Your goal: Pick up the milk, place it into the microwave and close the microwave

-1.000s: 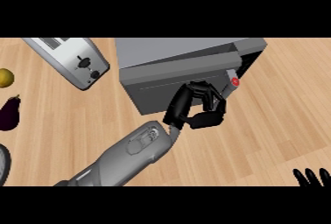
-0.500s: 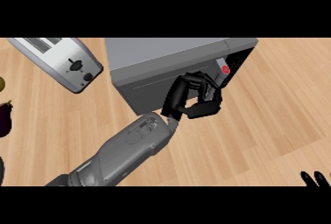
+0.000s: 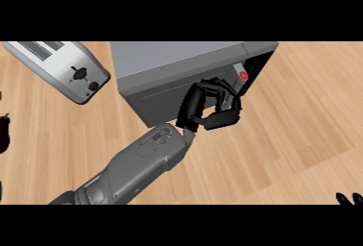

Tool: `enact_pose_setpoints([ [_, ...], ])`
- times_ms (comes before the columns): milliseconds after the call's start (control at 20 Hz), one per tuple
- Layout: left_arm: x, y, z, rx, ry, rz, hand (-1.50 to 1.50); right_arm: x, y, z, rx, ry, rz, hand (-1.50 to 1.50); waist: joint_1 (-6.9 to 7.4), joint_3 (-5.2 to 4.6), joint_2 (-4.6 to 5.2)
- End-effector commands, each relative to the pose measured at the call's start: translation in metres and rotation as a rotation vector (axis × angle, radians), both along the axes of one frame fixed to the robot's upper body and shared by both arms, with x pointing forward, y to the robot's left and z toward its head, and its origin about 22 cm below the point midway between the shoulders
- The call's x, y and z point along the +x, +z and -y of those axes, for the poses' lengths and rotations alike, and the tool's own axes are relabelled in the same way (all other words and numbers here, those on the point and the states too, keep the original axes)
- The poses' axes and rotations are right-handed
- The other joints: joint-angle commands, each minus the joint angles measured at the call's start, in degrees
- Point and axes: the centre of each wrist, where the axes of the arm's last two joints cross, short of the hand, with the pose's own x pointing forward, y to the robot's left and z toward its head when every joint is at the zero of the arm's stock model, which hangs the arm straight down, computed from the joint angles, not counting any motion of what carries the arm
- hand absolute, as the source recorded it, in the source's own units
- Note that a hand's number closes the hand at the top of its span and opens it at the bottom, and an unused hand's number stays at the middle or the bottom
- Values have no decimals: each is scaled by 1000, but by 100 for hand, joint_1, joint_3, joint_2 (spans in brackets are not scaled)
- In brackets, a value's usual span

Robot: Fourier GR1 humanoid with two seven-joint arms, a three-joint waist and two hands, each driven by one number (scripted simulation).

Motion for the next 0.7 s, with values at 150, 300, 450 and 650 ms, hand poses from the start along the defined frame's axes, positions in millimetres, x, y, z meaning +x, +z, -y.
enact_pose_setpoints([
  [150, 20, 10, 1, 6, 25, 7, 150, 3, 14, 3, -2, 16, 56, -150, -95, 10, 92],
  [300, 20, 12, 1, -11, 28, 10, 150, 0, 13, 4, -2, 16, 41, -150, -192, 18, 97],
  [450, 20, 9, 0, -6, 35, 7, 150, -3, 14, 1, 44, 42, 31, -150, -151, 24, 109],
  [650, 21, 11, 2, -17, 38, 15, 150, -6, 17, 0, 55, 60, 21, -150, -201, 19, 97],
])
